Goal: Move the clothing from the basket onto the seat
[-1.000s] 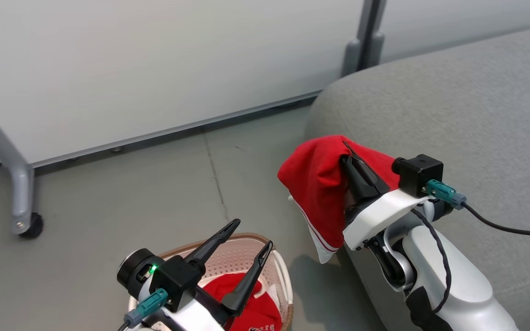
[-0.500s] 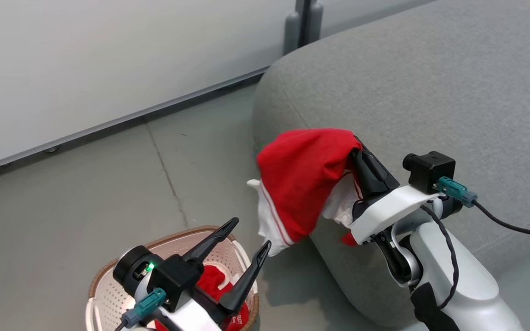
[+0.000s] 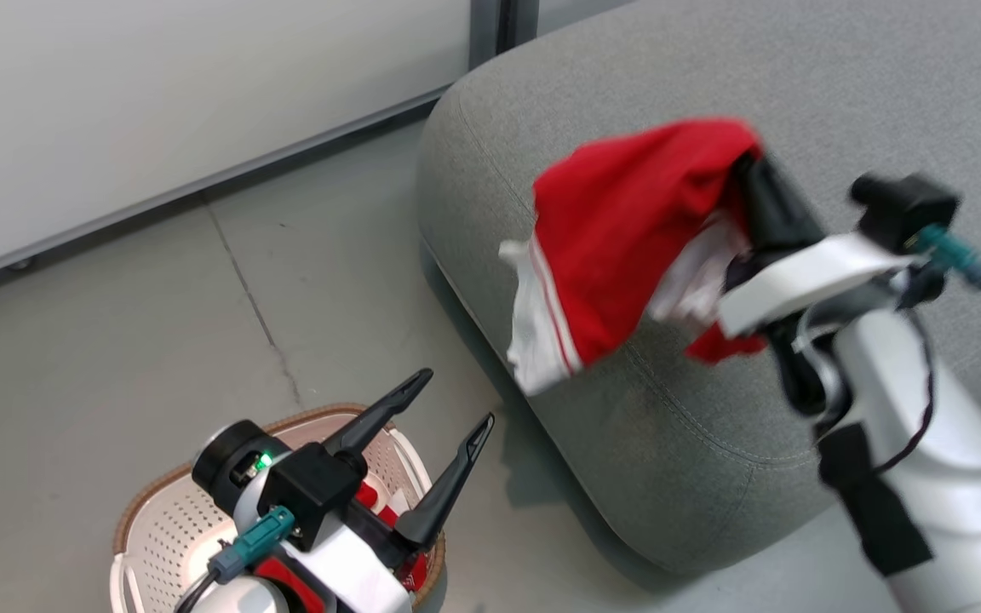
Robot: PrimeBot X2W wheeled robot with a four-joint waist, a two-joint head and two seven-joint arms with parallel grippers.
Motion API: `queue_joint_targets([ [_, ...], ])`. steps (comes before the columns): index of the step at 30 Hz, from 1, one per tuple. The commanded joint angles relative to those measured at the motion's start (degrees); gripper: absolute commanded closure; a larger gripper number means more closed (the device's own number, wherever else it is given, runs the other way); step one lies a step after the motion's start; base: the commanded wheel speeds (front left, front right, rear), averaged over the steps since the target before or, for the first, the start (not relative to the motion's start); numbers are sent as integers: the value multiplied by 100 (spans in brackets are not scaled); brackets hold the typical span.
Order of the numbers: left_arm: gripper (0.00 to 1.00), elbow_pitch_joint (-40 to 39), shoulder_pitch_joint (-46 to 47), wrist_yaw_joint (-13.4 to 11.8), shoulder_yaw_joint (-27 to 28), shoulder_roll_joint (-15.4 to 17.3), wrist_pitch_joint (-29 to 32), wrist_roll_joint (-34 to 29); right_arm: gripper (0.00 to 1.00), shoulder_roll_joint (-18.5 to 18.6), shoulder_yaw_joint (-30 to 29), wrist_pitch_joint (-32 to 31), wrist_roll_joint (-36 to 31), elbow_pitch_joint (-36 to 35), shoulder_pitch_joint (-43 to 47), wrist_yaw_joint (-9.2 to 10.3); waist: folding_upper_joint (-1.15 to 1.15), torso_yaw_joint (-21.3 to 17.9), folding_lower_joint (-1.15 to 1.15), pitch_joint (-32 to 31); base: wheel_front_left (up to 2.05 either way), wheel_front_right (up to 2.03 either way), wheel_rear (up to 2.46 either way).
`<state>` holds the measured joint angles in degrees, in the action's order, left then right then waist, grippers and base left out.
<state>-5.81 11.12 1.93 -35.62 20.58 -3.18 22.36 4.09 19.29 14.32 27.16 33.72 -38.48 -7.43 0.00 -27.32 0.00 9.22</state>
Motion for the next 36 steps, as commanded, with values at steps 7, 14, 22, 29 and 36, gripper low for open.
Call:
queue_joint_targets([
  [7,0,-262,484,66,109,229,160,-133,100,461,-918,48,-49,481,-1089,-11,0,29,0,590,0,0,0],
  [14,0,-529,985,191,94,373,353,-290,100,730,-1543,71,-72,1244,-1575,-11,0,376,0,1315,0,0,0],
  [22,0,-725,1327,278,88,543,490,-397,100,740,-2106,94,-152,1841,-1480,-11,0,614,0,1946,0,0,0],
  [29,0,-783,1516,312,111,673,536,-420,0,533,-2730,95,-474,2036,-1250,-11,0,691,0,2306,0,0,0],
  [36,0,-550,1430,275,86,611,370,-328,0,330,-3008,96,-846,1774,-833,-9,0,708,0,2002,0,0,0],
])
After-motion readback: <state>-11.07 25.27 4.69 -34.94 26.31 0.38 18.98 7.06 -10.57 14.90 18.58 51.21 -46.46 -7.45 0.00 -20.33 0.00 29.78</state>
